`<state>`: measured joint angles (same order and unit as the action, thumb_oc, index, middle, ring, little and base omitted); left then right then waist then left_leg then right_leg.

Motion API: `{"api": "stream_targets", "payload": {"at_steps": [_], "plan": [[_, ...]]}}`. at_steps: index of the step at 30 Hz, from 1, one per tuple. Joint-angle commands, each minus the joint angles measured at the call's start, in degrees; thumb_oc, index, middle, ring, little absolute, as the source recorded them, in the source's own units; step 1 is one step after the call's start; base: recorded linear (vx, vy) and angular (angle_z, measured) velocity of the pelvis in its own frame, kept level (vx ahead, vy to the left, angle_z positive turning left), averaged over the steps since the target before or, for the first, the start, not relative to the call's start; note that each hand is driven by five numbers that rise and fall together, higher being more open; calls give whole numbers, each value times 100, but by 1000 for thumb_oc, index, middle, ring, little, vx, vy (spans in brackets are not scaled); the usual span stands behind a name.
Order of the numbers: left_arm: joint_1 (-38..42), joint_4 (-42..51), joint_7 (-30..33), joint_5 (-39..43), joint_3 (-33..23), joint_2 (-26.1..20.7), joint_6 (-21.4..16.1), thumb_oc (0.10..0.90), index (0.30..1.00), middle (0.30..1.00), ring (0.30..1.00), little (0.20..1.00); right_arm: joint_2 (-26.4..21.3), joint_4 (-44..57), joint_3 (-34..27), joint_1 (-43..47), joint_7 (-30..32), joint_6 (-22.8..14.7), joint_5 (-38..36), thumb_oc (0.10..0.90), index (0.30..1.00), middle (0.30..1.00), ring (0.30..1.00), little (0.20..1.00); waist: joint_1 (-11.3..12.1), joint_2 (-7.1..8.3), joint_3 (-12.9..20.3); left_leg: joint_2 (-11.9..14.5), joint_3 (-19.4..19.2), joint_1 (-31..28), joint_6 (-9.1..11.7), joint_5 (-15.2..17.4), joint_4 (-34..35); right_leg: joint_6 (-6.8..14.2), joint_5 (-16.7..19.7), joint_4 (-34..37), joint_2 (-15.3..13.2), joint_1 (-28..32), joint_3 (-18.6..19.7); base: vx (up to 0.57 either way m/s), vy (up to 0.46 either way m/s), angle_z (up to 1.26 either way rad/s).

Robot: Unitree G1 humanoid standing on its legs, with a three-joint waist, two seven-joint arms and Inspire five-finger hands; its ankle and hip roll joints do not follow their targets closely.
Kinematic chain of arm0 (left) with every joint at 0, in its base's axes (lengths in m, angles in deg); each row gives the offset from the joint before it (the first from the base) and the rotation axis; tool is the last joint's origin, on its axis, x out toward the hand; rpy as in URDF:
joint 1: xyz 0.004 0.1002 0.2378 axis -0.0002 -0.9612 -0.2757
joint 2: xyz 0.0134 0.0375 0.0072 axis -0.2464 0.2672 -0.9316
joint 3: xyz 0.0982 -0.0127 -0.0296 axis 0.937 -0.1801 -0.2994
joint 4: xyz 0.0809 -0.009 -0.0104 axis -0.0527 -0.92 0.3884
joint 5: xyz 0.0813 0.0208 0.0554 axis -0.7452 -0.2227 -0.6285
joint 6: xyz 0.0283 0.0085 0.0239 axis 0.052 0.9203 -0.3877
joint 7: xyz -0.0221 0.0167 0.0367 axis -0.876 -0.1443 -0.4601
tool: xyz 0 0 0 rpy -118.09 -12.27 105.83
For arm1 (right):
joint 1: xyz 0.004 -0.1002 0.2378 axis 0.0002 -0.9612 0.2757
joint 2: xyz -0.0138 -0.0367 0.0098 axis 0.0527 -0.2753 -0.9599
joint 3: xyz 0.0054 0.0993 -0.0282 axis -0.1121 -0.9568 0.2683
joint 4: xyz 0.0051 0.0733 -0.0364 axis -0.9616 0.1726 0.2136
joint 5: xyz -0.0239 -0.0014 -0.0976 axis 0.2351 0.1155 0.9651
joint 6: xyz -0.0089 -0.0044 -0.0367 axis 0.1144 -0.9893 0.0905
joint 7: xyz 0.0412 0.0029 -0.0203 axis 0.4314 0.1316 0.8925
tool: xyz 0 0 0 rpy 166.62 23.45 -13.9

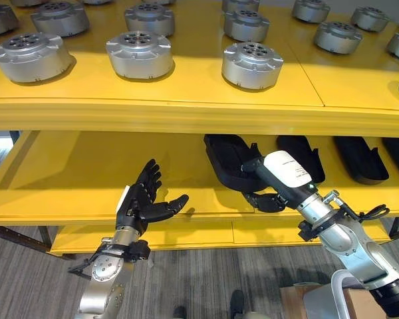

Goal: Move parts from the plastic box to the shelf.

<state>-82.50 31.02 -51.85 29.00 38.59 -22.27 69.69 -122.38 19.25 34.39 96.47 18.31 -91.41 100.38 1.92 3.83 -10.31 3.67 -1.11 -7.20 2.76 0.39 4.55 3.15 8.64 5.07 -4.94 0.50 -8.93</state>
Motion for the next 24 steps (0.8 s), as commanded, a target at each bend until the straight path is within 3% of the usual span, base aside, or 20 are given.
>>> {"api": "stream_targets", "payload": {"at_steps": [1, 8, 13, 17, 18, 21, 22, 24], "plan": [[314, 608, -47, 83, -46, -234, -365, 900, 1000, 1000, 1000, 1000, 113, 365, -91, 789, 587, -237, -367, 400, 300, 300, 300, 300, 48, -31, 531, -1, -432, -89, -126, 280, 13, 432, -610, -10, -271, 535, -13, 41, -33, 2], [345, 617, -136, 140, -16, -248, -213, 900, 1000, 1000, 1000, 1000, 237, 366, -19, 837, 663, -115, -365, 400, 300, 300, 300, 300, 78, -50, 506, -23, -400, -73, -154, 297, -21, 405, -685, -77, -250, 574, -13, 35, -69, 0], [466, 543, -70, 134, 39, -316, -144, 900, 1000, 1000, 1000, 1000, 343, 192, 160, 1038, 785, 46, -259, 400, 300, 300, 300, 300, 126, -102, 407, -30, -250, 65, -205, 344, -291, 243, -1053, -651, -124, 471, -37, 30, -269, 10], [707, 430, 61, 130, 75, -327, -412, 900, 1000, 1000, 1000, 1000, 395, -58, 444, 1549, 843, 238, -160, 400, 300, 300, 300, 300, 118, -197, 238, 136, -301, 301, -108, 407, -822, 23, -1439, -1185, -43, 322, -214, -38, -253, 29], [963, 354, 141, 160, 119, -236, -465, 900, 1000, 1000, 1000, 1000, 451, -224, 528, 1775, 829, 381, -5, 400, 300, 300, 300, 300, 12, -213, 66, 393, -567, 674, -61, 460, -1550, -115, -1579, -1584, -87, 154, -343, -104, -110, 59], [1010, 297, 71, 166, 146, -170, -507, 900, 1000, 1000, 1000, 1000, 397, -332, 520, 1745, 826, 327, 19, 400, 300, 300, 300, 300, -120, -309, 64, 1039, -588, 779, 210, -397, -1503, -182, -1698, -1782, -68, 106, -373, 0, 86, 81], [986, 307, 69, 179, 137, -168, -523, 900, 1000, 1000, 1000, 1000, 381, -331, 509, 1729, 816, 298, 28, 400, 300, 300, 300, 300, -135, -325, 75, 1135, -564, 767, 251, -541, -1459, -184, -1717, -1807, -75, 99, -369, 66, 300, 44], [728, 386, 95, 285, -8, -137, -710, 900, 1000, 1000, 1000, 1000, 216, -183, 400, 1588, 628, 155, 6, 400, 300, 300, 300, 300, -235, -401, 143, 1752, -358, 636, 460, -1466, -1034, -183, -1883, -2056, -241, -4, -279, 102, 545, 21]]}}
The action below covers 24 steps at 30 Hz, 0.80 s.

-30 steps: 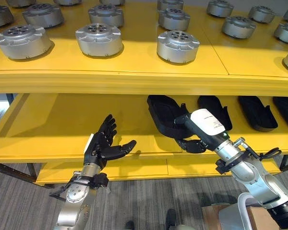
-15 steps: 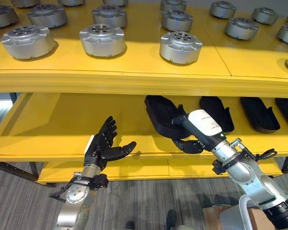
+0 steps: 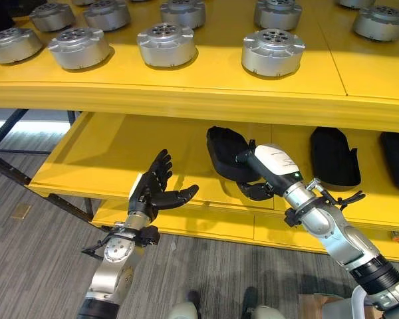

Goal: Move parts from the plastic box to the shelf.

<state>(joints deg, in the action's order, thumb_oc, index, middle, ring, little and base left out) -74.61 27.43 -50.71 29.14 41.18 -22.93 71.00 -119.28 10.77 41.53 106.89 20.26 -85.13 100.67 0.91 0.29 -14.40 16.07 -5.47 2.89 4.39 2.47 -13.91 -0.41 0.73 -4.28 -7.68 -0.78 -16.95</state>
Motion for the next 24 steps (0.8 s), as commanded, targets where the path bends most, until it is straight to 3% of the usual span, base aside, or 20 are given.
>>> {"api": "stream_targets", "payload": {"at_steps": [1, 4, 7, 8, 13, 16, 24], "plan": [[-99, 736, -41, 276, -285, -60, -894, 900, 1000, 1000, 1000, 1000, -151, 682, -347, 533, 411, -497, -40, 400, 300, 300, 300, 300, -171, -64, 574, 598, 25, -439, 327, -1709, 921, 184, -1116, -1190, -28, 76, 491, 71, 556, 9], [-124, 683, -76, 373, -225, 4, -1033, 900, 1000, 1000, 1000, 1000, -359, 731, -482, 486, 363, -504, -109, 400, 300, 300, 300, 300, -311, -165, 595, 784, -350, -620, 431, -1688, 1151, 208, -1269, -1703, -269, -197, 377, 23, 442, -1], [-17, 571, -29, 246, -117, -25, -1040, 900, 1000, 1000, 1000, 1000, -365, 657, -525, 414, 405, -475, -175, 400, 300, 300, 300, 300, -388, -221, 570, 712, -555, -662, 441, -1460, 1158, 272, -1324, -1975, -451, -324, 349, 61, 343, 21], [36, 473, -35, 345, -68, -13, -961, 900, 1000, 1000, 1000, 1000, -356, 698, -667, 138, 423, -490, -169, 400, 300, 300, 300, 300, -444, -231, 571, 564, -640, -684, 430, -1238, 1111, 402, -1173, -1810, -575, -269, 337, 87, 267, 26], [-7, 472, -210, 272, -89, -22, -972, 900, 1000, 1000, 1000, 1000, -267, 760, -758, -147, 459, -562, 148, 400, 300, 300, 300, 300, -461, -240, 576, 270, -791, -844, 400, -780, 1280, 734, -693, -1143, -748, -84, 440, 65, 158, 21], [-23, 512, -285, 273, -122, -96, -952, 900, 1000, 1000, 1000, 1000, -163, 757, -756, -131, 590, -391, 297, 400, 300, 300, 300, 300, -389, -138, 632, 174, -951, -1014, 379, -544, 1473, 955, -288, -523, -896, 135, 354, 55, -8, -1], [-35, 625, -414, 281, -144, -173, -787, 900, 1000, 1000, 1000, 1000, -128, 730, -868, -40, 842, -162, 414, 400, 300, 300, 300, 300, -288, 20, 695, 202, -1099, -1079, 390, -441, 1539, 1051, -84, -51, -868, 344, 276, 19, -66, -6]]}}
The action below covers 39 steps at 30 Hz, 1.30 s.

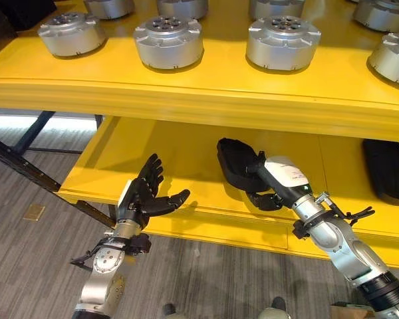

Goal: Move parts from the plastic box to the shelf.

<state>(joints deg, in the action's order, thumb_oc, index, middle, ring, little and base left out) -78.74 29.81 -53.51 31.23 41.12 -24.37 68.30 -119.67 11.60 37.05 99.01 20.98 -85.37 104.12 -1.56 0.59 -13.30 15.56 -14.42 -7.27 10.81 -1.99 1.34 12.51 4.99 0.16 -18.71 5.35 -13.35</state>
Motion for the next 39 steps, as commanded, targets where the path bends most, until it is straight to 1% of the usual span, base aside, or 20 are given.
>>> {"api": "stream_targets", "payload": {"at_steps": [1, 2, 6, 8, 12, 14, 17, 18, 19, 22, 24, 25, 26, 27, 30, 31, 34, 39], "plan": [[379, 381, -142, 71, -137, -35, -507, 900, 1000, 1000, 1000, 1000, -87, 638, -421, 768, 787, -109, 74, 400, 300, 300, 300, 300, -34, 2, 588, 263, -217, -66, -249, 3, 19, -241, -505, -469, 247, -256, -85, 9, -105, -9], [375, 375, -222, 84, -143, -58, -465, 900, 1000, 1000, 1000, 1000, -118, 587, -440, 867, 853, 13, 82, 400, 300, 300, 300, 300, -6, 45, 596, 301, -241, -73, -237, -8, 38, -246, -506, -409, 291, -215, -95, 9, -103, -11], [363, 429, -295, 105, -134, -91, -367, 900, 1000, 1000, 1000, 1000, -204, 545, -510, 961, 916, 213, 51, 400, 300, 300, 300, 300, 14, 84, 598, 341, -253, -82, -221, -31, 65, -266, -528, -388, 358, -186, -77, 1, -71, -7], [349, 468, -346, 123, -144, -108, -291, 900, 1000, 1000, 1000, 1000, -256, 506, -596, 980, 920, 407, 49, 400, 300, 300, 300, 300, 0, 104, 593, 366, -274, -94, -208, -42, 73, -280, -543, -382, 400, -176, -44, 3, -49, -3], [336, 481, -406, 134, -154, -120, -230, 900, 1000, 1000, 1000, 1000, -317, 396, -693, 947, 953, 534, 42, 400, 300, 300, 300, 300, -36, 122, 596, 388, -317, -127, -190, -57, 101, -274, -531, -348, 435, -173, 8, 12, -32, -2], [353, 500, -418, 141, -144, -147, -132, 900, 1000, 1000, 1000, 1000, -355, 313, -759, 934, 946, 545, -12, 400, 300, 300, 300, 300, -69, 118, 587, 400, -356, -151, -184, -53, 94, -272, -527, -351, 454, -189, 56, 29, -44, -3], [364, 510, -433, 158, -140, -166, -82, 900, 1000, 1000, 1000, 1000, -381, 287, -814, 936, 924, 479, 13, 400, 300, 300, 300, 300, -83, 117, 564, 390, -355, -149, -191, -36, 77, -273, -535, -375, 471, -217, 87, 18, -38, -8], [407, 504, -442, 158, -111, -179, -20, 900, 1000, 1000, 1000, 1000, -402, 211, -815, 1014, 882, 408, 40, 400, 300, 300, 300, 300, -87, 117, 523, 381, -347, -127, -202, -14, 41, -280, -563, -438, 489, -272, 125, 28, -74, -14], [455, 516, -427, 153, -71, -192, 51, 900, 1000, 1000, 1000, 1000, -417, 186, -771, 1126, 865, 401, 87, 400, 300, 300, 300, 300, -88, 111, 481, 379, -323, -86, -203, -7, 9, -287, -593, -510, 515, -345, 164, 20, -66, -10], [534, 536, -399, 138, -11, -218, 105, 900, 1000, 1000, 1000, 1000, -422, 171, -718, 1270, 886, 444, 91, 400, 300, 300, 300, 300, -77, 99, 402, 369, -260, 17, -207, 26, -76, -298, -666, -672, 545, -489, 222, -31, -48, -3], [752, 537, -335, 134, 108, -277, 82, 900, 1000, 1000, 1000, 1000, -435, 105, -621, 1645, 893, 590, 157, 400, 300, 300, 300, 300, -46, 72, 188, 346, -114, 299, -224, 98, -309, -323, -777, -1009, 589, -832, 342, -165, -48, -4], [795, 533, -325, 137, 125, -288, 82, 900, 1000, 1000, 1000, 1000, -439, 81, -601, 1719, 904, 615, 178, 400, 300, 300, 300, 300, -39, 68, 153, 342, -94, 359, -229, 116, -361, -327, -793, -1062, 591, -892, 360, -206, -42, -7], [942, 529, -260, 145, 188, -314, 61, 900, 1000, 1000, 1000, 1000, -452, -20, -543, 1956, 969, 636, 222, 400, 300, 300, 300, 300, -16, 51, 16, 323, -18, 543, -240, 169, -502, -338, -842, -1208, 611, -1075, 415, -273, -50, -8], [1137, 510, -196, 146, 249, -326, 18, 900, 1000, 1000, 1000, 1000, -524, -140, -490, 2270, 1051, 613, 230, 400, 300, 300, 300, 300, 15, 35, -177, 292, 99, 833, -254, 237, -714, -349, -911, -1393, 633, -1321, 489, -312, -53, 0], [1338, 518, -99, 160, 322, -339, -72, 900, 1000, 1000, 1000, 1000, -668, -222, -413, 2654, 1105, 584, 203, 400, 300, 300, 300, 300, 68, 15, -465, 263, 267, 1218, -274, 301, -1001, -376, -1007, -1672, 651, -1640, 589, -208, -37, 0], [1366, 516, -88, 161, 332, -336, -71, 900, 1000, 1000, 1000, 1000, -683, -236, -394, 2705, 1110, 582, 196, 400, 300, 300, 300, 300, 74, 11, -497, 263, 291, 1279, -276, 310, -1050, -382, -1021, -1717, 650, -1688, 599, -130, -34, 0], [1491, 645, 35, 131, 439, -289, -2, 900, 1000, 1000, 1000, 1000, -806, -210, -274, 2934, 1152, 635, 133, 400, 300, 300, 300, 300, 139, 3, -732, 253, 502, 1670, -285, 360, -1367, -421, -1119, -2053, 653, -2017, 661, -103, -59, 7], [1584, 704, 55, 66, 545, -288, 14, 900, 1000, 1000, 1000, 1000, -883, -187, -131, 3150, 1228, 718, 197, 400, 300, 300, 300, 300, 189, -24, -935, 215, 652, 1980, -300, 389, -1568, -455, -1192, -2303, 655, -2301, 704, -68, -34, 5]]}}
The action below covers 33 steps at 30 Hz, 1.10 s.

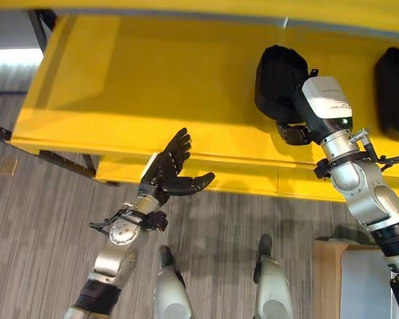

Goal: Move parts from the plastic box to the shelf.

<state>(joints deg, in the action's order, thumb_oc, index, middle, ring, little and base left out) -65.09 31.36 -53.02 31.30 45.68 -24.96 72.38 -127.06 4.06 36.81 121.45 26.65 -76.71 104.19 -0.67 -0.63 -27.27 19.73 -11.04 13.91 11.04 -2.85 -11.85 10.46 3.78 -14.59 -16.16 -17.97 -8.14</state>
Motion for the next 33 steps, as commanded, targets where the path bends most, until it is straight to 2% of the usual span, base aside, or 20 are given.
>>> {"api": "stream_targets", "payload": {"at_steps": [1, 3, 13, 24, 33], "plan": [[240, 557, 11, 54, 104, -228, -393, 900, 1000, 1000, 1000, 1000, -159, 563, -91, 947, 677, -127, 188, 400, 300, 300, 300, 300, 108, 95, 434, -215, 338, -88, -323, 479, -281, -255, -1081, -859, 402, -8, 186, -122, -47, 5], [349, 581, 51, 61, 180, -271, -442, 900, 1000, 1000, 1000, 1000, -191, 414, 19, 1198, 797, -25, 209, 400, 300, 300, 300, 300, 161, 70, 280, -281, 423, 139, -344, 498, -417, -269, -1122, -1007, 386, -186, 189, -118, -44, 4], [375, 657, 100, 44, 216, -259, -443, 900, 1000, 1000, 1000, 1000, -196, 408, 22, 1280, 693, 138, 249, 400, 300, 300, 300, 300, 156, 26, 105, -376, 476, 357, -397, 533, -558, -315, -1189, -1208, 368, -403, 225, -35, 1, 3], [402, 628, 38, 26, 220, -303, -384, 900, 1000, 1000, 1000, 1000, -300, -4, -15, 1293, 828, 379, 431, 400, 300, 300, 300, 300, 143, 119, 139, -312, 399, 277, -387, 557, -564, -320, -1190, -1145, 384, -307, 257, 1, -6, 0], [351, 551, -58, 15, 244, -390, -389, 900, 1000, 1000, 1000, 1000, -654, -635, 50, 1358, 836, 257, 478, 400, 300, 300, 300, 300, 185, 196, 171, -275, 426, 290, -371, 588, -647, -344, -1215, -1154, 429, -253, 238, 20, -42, 1]]}}
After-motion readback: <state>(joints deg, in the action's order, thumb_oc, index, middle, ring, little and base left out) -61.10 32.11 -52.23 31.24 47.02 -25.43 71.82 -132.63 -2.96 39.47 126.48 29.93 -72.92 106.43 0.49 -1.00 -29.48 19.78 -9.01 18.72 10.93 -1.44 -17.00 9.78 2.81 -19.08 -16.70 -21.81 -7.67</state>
